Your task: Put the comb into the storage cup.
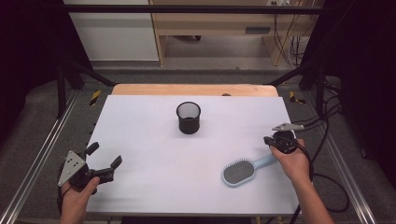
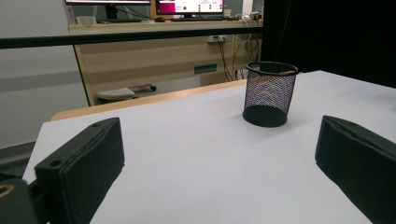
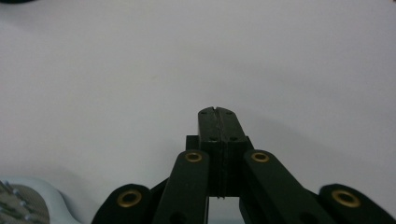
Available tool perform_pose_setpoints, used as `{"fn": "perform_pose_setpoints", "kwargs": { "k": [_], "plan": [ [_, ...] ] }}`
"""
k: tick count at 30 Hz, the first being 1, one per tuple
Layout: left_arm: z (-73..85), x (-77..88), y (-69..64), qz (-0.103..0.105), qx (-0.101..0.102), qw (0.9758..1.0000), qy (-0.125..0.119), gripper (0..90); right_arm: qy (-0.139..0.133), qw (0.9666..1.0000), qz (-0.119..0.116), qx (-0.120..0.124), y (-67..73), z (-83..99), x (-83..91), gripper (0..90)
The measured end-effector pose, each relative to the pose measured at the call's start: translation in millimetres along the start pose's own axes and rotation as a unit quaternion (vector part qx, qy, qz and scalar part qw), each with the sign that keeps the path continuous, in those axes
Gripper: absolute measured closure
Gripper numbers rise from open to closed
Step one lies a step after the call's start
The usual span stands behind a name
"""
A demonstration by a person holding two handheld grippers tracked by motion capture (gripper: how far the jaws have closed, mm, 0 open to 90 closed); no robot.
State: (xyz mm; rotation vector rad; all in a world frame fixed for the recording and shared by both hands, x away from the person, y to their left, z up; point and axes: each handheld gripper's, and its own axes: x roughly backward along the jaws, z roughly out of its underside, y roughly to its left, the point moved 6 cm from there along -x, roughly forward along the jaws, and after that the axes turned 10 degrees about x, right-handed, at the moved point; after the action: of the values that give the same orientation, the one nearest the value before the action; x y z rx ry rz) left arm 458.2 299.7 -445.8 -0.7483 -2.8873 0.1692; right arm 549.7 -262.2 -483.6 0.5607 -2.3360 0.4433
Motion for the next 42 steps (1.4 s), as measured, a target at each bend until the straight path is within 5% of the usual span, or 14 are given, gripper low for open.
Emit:
{"fn": "perform_pose_setpoints", "kwargs": {
  "k": [10, 24, 29, 38, 42],
  "plan": [
    [0.6, 0.0, 0.1, -0.001, -0.001, 1.0, 0.002, 1.4, 0.048, 0.9986, -0.012, 0.021, 3.6, 21.9, -8.3, 90.0],
    [3.8, -3.3, -1.8, 0.002, -0.005, 0.9999, 0.011, 1.3, 0.095, 0.9942, -0.03, 0.04, 9.0, 45.3, 10.8, 90.0],
    [4.1, -2.6, -0.4, 0.002, -0.002, 0.9999, 0.011, 1.4, 0.103, 0.9927, -0.034, 0.052, 12.1, 52.6, 20.3, 90.0],
    [5.9, -1.6, 8.3, -0.016, 0.006, 0.9998, 0.013, 1.4, 0.077, 0.9958, -0.043, 0.026, 12.7, 69.0, 40.3, 90.0],
    [7.5, -4.2, 6.6, -0.012, 0.004, 0.9997, 0.019, 1.5, 0.087, 0.9945, -0.051, 0.027, 15.6, 75.4, 44.4, 90.0]
  ]
}}
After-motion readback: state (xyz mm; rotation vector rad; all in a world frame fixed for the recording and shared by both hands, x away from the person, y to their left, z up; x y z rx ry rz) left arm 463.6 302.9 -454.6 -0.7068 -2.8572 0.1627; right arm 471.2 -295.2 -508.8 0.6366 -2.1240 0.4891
